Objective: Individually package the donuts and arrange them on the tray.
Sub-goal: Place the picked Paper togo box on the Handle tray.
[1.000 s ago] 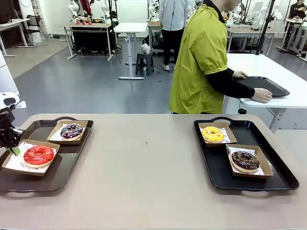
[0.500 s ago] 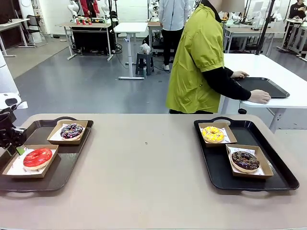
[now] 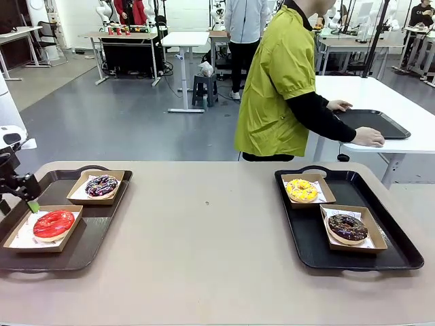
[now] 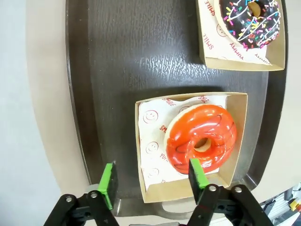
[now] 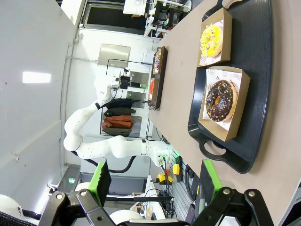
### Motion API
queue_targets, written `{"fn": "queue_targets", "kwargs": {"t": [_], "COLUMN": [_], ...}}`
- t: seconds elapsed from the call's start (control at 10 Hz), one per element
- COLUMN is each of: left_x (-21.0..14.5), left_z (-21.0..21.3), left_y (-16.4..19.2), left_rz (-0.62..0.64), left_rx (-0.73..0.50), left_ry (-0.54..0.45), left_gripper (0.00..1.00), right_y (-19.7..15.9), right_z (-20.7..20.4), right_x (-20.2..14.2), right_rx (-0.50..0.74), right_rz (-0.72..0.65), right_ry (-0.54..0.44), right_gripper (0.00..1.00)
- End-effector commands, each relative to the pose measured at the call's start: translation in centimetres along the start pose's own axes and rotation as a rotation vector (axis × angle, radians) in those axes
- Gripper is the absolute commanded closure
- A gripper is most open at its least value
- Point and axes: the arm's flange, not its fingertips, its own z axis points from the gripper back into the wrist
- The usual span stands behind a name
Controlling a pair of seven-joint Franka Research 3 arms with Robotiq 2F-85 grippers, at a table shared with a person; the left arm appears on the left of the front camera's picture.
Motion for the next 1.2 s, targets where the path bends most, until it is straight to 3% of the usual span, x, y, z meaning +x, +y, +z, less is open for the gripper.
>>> {"fn": "queue_targets", "kwargs": {"t": [0.0, 0.2, 0.6, 0.8, 1.1], "left_x": [0.0, 0.3, -0.6, -1.2, -2.5], "left_z": [1.3, 5.0, 11.1, 11.0, 7.8], "left_y": [0.3, 2.7, 11.7, 17.2, 22.0], "left_rz": [-0.026, -0.042, -0.042, 0.011, 0.067], "left_rx": [-0.061, -0.326, -0.818, -1.041, -1.196], "left_ry": [0.03, -0.004, -0.15, -0.142, -0.085], "left_gripper": [0.2, 0.2, 0.2, 0.2, 0.2], "right_y": [0.2, 0.2, 0.2, 0.2, 0.2], "right_z": [0.1, 0.1, 0.1, 0.1, 0.1], "right_x": [-0.1, -0.1, -0.1, -0.1, -0.1], "right_rx": [0.008, 0.008, 0.008, 0.008, 0.008], "right_rz": [0.0, 0.0, 0.0, 0.0, 0.0], "right_ry": [0.002, 0.002, 0.002, 0.002, 0.002], "right_gripper": [0.0, 0.0, 0.0, 0.0, 0.0]}}
